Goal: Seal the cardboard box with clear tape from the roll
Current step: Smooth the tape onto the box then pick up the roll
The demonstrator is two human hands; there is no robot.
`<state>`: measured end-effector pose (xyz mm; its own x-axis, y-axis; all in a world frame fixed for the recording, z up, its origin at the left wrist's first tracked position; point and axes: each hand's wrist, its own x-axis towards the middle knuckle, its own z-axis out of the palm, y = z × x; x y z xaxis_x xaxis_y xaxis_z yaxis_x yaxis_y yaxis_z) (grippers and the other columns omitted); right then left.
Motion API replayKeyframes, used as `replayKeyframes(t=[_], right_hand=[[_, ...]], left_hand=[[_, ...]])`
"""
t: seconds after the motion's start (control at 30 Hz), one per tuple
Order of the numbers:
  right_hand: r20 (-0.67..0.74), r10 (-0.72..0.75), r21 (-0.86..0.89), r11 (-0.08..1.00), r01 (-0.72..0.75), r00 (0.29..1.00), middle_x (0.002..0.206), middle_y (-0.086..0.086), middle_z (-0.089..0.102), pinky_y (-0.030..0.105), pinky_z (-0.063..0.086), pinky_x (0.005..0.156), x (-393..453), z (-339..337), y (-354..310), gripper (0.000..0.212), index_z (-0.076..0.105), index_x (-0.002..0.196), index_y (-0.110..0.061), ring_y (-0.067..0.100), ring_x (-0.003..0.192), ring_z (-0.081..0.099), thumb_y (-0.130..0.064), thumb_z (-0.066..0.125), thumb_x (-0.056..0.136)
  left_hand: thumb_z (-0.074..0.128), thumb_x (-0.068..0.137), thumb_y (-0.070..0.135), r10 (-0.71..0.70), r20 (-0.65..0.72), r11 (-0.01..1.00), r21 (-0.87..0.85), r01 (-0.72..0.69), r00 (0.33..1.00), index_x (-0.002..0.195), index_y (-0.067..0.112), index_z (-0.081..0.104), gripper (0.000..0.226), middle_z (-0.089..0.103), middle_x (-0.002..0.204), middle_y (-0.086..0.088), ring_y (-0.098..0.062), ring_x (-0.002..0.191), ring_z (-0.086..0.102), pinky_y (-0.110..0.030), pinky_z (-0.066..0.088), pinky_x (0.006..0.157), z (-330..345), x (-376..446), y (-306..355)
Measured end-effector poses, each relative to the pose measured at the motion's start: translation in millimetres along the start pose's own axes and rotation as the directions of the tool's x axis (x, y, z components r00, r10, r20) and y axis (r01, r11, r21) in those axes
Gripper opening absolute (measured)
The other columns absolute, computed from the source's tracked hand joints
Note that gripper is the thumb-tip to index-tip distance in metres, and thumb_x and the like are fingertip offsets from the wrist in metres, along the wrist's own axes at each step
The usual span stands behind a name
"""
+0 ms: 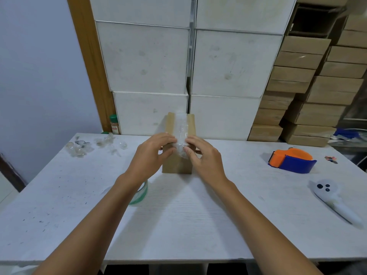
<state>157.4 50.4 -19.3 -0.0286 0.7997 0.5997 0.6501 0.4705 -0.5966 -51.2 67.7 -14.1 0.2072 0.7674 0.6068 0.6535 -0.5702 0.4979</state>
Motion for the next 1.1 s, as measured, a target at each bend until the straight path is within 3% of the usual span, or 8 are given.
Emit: replayKeyframes(t=[0.1, 0.27, 0.4, 0.63, 0.77, 0.87, 1.0, 1.1], right_hand=[[0.011, -0.013, -0.099, 0.995, 0.014, 1.000, 0.134, -0.009, 0.073, 0.037, 0.055, 0.101, 0, 0, -5, 0.028, 0.075, 0.126, -0.020, 0.015, 0.127, 0.064, -0.030, 0.073, 0.100], [0.019, -0.052, -0.157, 0.986, 0.055, 0.998, 0.125, -0.007, 0.073, 0.035, 0.054, 0.097, 5, -3, -13, 0.029, 0.075, 0.125, -0.019, 0.016, 0.125, 0.060, -0.032, 0.072, 0.100], [0.003, -0.119, -0.187, 0.975, 0.117, 0.993, 0.123, -0.004, 0.075, 0.039, 0.054, 0.097, 9, 0, -22, 0.028, 0.075, 0.123, -0.017, 0.019, 0.123, 0.061, -0.031, 0.072, 0.099], [0.017, -0.336, -0.214, 0.919, 0.332, 0.942, 0.109, -0.006, 0.077, 0.039, 0.051, 0.094, 7, 19, -52, 0.021, 0.076, 0.119, -0.019, 0.025, 0.113, 0.065, -0.027, 0.074, 0.099], [0.042, -0.395, -0.181, 0.900, 0.396, 0.918, 0.106, -0.003, 0.078, 0.042, 0.056, 0.086, -4, 36, -68, 0.021, 0.077, 0.117, -0.014, 0.025, 0.108, 0.067, -0.025, 0.074, 0.100], [0.170, -0.420, -0.130, 0.887, 0.442, 0.892, 0.113, 0.001, 0.079, 0.038, 0.056, 0.088, -15, 49, -80, 0.023, 0.076, 0.121, -0.013, 0.026, 0.110, 0.067, -0.025, 0.072, 0.101], [0.440, -0.283, -0.064, 0.937, 0.344, 0.852, 0.131, -0.004, 0.073, 0.036, 0.052, 0.097, -29, 71, -96, 0.034, 0.070, 0.134, -0.020, 0.020, 0.124, 0.059, -0.039, 0.058, 0.108], [0.536, -0.237, -0.057, 0.948, 0.315, 0.810, 0.134, -0.003, 0.070, 0.038, 0.049, 0.101, -36, 86, -100, 0.037, 0.067, 0.134, -0.021, 0.020, 0.125, 0.057, -0.043, 0.052, 0.109]], left_hand=[[0.080, 0.096, 0.021, -0.001, 0.022, 1.000, -0.015, 0.002, 1.000, 0.130, 0.022, 0.078, 0.034, 0.074, 0.137, 0.006, -0.012, 0.133, 0.064, -0.025, 0.055, 0.100, -2, -2, 1], [0.081, 0.096, 0.023, -0.009, -0.006, 1.000, 0.018, 0.010, 1.000, 0.134, 0.022, 0.077, 0.038, 0.076, 0.136, 0.006, -0.015, 0.121, 0.070, -0.036, 0.058, 0.101, -14, 2, 6], [0.081, 0.096, 0.029, -0.006, -0.020, 1.000, 0.029, 0.007, 1.000, 0.129, 0.021, 0.079, 0.035, 0.078, 0.130, 0.007, -0.007, 0.105, 0.066, -0.033, 0.059, 0.094, -23, 2, 9], [0.077, 0.098, 0.031, -0.066, -0.024, 0.998, 0.022, 0.066, 0.998, 0.125, 0.027, 0.079, 0.027, 0.077, 0.121, 0.014, -0.009, 0.106, 0.069, -0.035, 0.060, 0.089, -44, -14, 0], [0.072, 0.101, 0.033, -0.184, -0.016, 0.983, 0.023, 0.184, 0.983, 0.124, 0.029, 0.079, 0.024, 0.078, 0.117, 0.014, -0.011, 0.106, 0.071, -0.037, 0.060, 0.093, -60, -36, -16], [0.063, 0.105, 0.041, -0.324, -0.001, 0.945, 0.045, 0.323, 0.946, 0.124, 0.029, 0.079, 0.028, 0.079, 0.117, 0.015, -0.010, 0.108, 0.071, -0.039, 0.059, 0.095, -73, -54, -32], [0.050, 0.105, 0.050, -0.503, 0.079, 0.864, 0.001, 0.504, 0.861, 0.119, 0.031, 0.080, 0.038, 0.081, 0.117, 0.014, -0.015, 0.115, 0.070, -0.044, 0.054, 0.103, -90, -79, -53], [0.044, 0.095, 0.052, -0.573, 0.181, 0.801, -0.083, 0.593, 0.799, 0.111, 0.033, 0.080, 0.044, 0.082, 0.113, 0.013, -0.015, 0.117, 0.071, -0.045, 0.052, 0.109, -102, -95, -61]])
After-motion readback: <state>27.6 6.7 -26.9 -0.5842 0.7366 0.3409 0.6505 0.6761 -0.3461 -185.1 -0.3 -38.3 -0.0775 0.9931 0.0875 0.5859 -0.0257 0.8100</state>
